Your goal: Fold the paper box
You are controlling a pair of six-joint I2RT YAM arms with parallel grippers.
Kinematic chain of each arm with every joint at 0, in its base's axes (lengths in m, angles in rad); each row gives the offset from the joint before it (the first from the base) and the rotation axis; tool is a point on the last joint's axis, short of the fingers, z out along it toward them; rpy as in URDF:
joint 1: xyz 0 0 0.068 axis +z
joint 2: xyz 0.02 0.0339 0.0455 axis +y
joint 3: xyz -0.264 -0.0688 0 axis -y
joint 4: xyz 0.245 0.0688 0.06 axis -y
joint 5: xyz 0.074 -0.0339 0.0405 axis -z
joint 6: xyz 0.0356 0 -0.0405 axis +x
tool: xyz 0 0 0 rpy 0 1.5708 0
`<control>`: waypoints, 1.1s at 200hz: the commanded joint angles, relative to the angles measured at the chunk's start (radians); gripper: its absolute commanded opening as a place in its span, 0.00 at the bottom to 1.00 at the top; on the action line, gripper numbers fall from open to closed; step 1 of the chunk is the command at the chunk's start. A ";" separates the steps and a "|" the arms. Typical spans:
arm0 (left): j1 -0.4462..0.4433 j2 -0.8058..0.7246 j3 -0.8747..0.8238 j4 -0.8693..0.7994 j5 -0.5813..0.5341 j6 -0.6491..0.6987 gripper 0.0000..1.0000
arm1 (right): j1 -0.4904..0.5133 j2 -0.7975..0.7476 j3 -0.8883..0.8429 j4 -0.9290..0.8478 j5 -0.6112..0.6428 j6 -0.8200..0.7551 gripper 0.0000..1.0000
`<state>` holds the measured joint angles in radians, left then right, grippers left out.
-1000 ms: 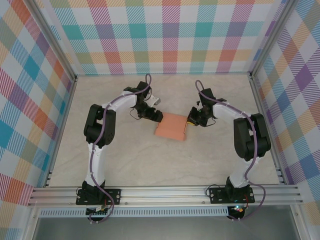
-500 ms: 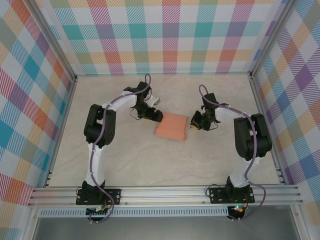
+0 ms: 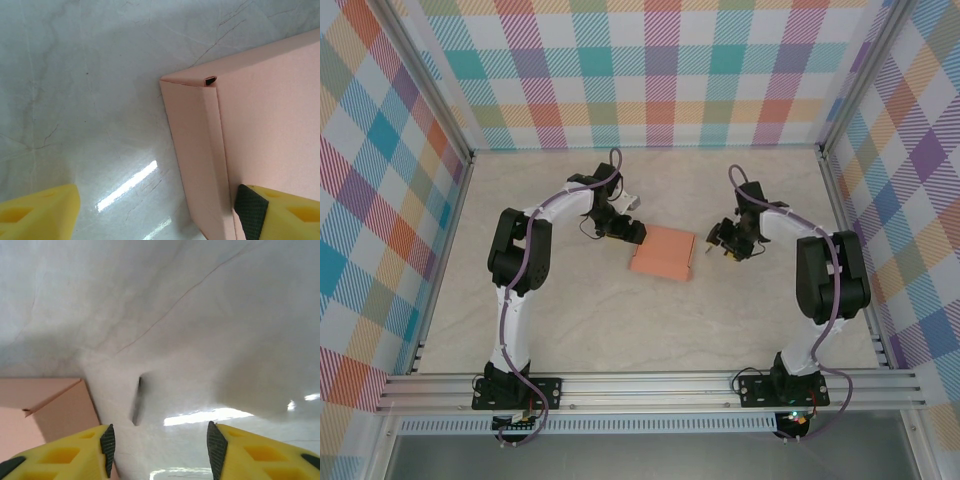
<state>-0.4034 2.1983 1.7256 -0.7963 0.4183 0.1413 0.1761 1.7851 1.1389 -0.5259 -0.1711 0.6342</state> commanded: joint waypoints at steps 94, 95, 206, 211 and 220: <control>0.022 0.004 -0.040 -0.011 -0.013 -0.046 0.83 | -0.038 -0.107 0.059 -0.119 -0.002 -0.201 0.60; 0.023 0.004 -0.041 -0.011 -0.010 -0.046 0.83 | -0.037 -0.109 0.058 -0.117 -0.008 -0.206 0.60; 0.078 -0.132 -0.148 0.089 0.194 -0.137 0.84 | 0.141 -0.375 -0.084 -0.035 -0.129 -1.378 0.64; 0.078 -0.135 -0.152 0.089 0.201 -0.142 0.83 | 0.138 -0.356 -0.051 -0.078 -0.113 -1.371 0.64; 0.078 -0.144 -0.166 0.091 0.213 -0.149 0.83 | 0.140 -0.336 -0.012 -0.125 -0.087 -1.367 0.64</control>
<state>-0.3328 2.1185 1.5917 -0.7242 0.5533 0.0326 0.3176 1.3849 1.0374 -0.4721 -0.2291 -0.4751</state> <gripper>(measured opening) 0.834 0.635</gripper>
